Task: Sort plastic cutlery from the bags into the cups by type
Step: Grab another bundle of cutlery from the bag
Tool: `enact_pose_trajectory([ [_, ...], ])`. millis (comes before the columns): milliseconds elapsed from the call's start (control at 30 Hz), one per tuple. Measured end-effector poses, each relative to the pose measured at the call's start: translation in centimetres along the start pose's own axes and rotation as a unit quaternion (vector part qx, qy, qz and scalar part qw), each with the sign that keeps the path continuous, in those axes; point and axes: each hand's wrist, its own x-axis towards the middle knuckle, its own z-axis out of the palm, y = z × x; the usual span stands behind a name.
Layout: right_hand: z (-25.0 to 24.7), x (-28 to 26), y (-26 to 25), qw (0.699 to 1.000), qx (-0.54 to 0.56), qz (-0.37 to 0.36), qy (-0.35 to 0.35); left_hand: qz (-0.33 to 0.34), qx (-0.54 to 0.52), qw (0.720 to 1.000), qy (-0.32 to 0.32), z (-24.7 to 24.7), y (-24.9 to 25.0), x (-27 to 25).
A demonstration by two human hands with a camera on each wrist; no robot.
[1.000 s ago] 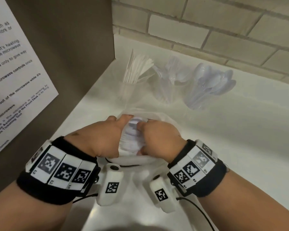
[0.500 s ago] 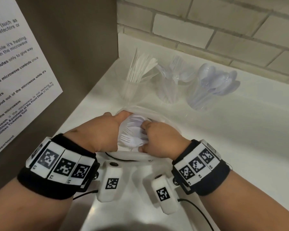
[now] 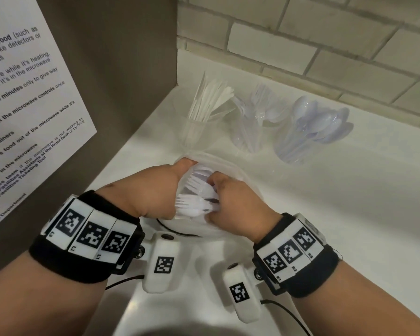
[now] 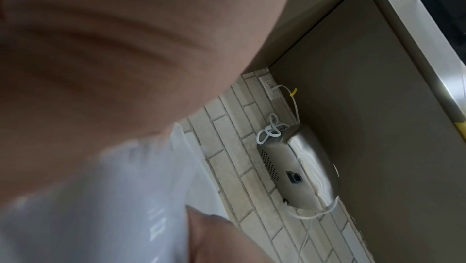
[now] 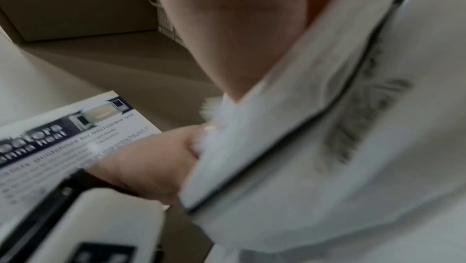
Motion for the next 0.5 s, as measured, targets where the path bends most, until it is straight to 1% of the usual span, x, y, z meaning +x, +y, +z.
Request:
enact_pose_trajectory([
  [33, 0.1, 0.2, -0.1, 1.000, -0.025, 0.004, 0.019, 0.002, -0.008, 1.000, -0.005, 0.0, 0.1, 0.0],
  [100, 0.2, 0.3, 0.0, 0.998, -0.067, -0.001, 0.019, 0.001, -0.012, 1.000, -0.011, 0.1, -0.1, 0.0],
  [200, 0.0, 0.3, 0.1, 0.995, -0.084, -0.027, -0.040, -0.021, 0.004, 1.000, -0.011, 0.1, -0.5, 0.0],
  [267, -0.1, 0.4, 0.2, 0.990, -0.115, -0.046, -0.064, -0.026, 0.003, 1.000, -0.016, 0.2, -0.4, -0.1],
  [367, -0.1, 0.6, 0.1, 0.988, -0.130, -0.050, -0.058, -0.019, -0.001, 1.000, -0.018, 0.5, -0.4, 0.0],
  [500, -0.5, 0.6, 0.2, 0.993, -0.102, -0.034, -0.039, -0.019, 0.013, 1.000, -0.020, 0.6, -1.2, 0.2],
])
